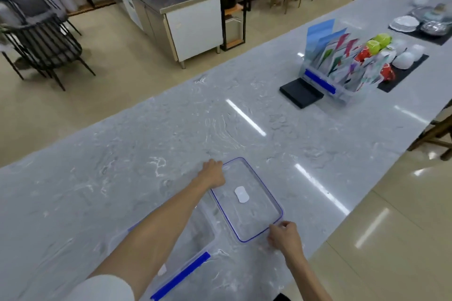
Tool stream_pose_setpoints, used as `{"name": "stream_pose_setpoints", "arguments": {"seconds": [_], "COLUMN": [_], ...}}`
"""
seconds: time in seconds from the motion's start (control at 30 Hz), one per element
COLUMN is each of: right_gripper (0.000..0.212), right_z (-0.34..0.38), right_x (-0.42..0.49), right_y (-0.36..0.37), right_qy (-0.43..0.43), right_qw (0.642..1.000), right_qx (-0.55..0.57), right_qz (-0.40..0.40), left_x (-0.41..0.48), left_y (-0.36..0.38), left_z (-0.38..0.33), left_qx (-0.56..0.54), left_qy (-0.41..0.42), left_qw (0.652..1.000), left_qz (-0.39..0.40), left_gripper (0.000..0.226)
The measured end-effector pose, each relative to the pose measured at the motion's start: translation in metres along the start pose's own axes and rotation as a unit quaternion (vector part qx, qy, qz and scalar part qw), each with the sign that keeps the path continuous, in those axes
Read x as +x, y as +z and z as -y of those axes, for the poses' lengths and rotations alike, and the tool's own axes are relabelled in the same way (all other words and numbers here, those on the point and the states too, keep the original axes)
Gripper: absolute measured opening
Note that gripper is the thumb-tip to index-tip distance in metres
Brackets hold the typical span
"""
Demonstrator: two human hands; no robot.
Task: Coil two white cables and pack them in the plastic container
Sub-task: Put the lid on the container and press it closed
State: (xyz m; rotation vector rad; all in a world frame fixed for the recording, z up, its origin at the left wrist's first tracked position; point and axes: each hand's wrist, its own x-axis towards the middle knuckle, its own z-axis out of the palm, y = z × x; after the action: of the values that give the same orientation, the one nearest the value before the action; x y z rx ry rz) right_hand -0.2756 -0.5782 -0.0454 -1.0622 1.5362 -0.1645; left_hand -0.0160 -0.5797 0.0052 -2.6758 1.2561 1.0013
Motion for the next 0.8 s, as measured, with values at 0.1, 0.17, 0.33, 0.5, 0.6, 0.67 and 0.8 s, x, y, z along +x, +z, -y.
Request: {"name": "stream_pose_setpoints", "arguments": {"seconds": [0.1,0.17,0.33,0.5,0.6,0.67,0.8], "right_gripper": [0.022,0.034,0.047,0.042,0.039,0.028,0.044], "right_z": [-0.002,0.008,0.075,0.15,0.169,0.165,0.134], "right_x": [-0.003,0.0,0.014,0.011,-0.007,-0.02,-0.047], "right_y": [-0.003,-0.008,-0.016,0.033,0.078,0.104,0.13], "right_qy": [0.005,-0.028,-0.101,-0.136,-0.151,-0.183,-0.244], "right_qw": [0.994,0.989,0.967,0.926,0.935,0.932,0.882], "right_qx": [0.104,0.142,0.213,0.267,0.159,0.041,-0.197], "right_qz": [0.028,0.031,0.096,0.231,0.277,0.309,0.351], "left_x": [0.005,0.011,-0.008,-0.084,-0.148,-0.19,-0.248], "left_y": [-0.007,-0.018,-0.058,-0.072,-0.045,-0.014,0.051], "left_z": [-0.004,0.001,0.044,0.143,0.196,0.216,0.217], "left_qx": [-0.063,-0.181,-0.526,-0.71,-0.769,-0.781,-0.737], "left_qy": [-0.051,-0.089,-0.069,-0.08,-0.114,-0.148,-0.223], "left_qw": [0.997,0.979,0.846,0.679,0.59,0.561,0.584], "left_qz": [0.002,-0.013,-0.049,-0.17,-0.217,-0.23,-0.256], "left_gripper": [0.053,0.041,0.042,0.046,0.024,0.009,0.042]}}
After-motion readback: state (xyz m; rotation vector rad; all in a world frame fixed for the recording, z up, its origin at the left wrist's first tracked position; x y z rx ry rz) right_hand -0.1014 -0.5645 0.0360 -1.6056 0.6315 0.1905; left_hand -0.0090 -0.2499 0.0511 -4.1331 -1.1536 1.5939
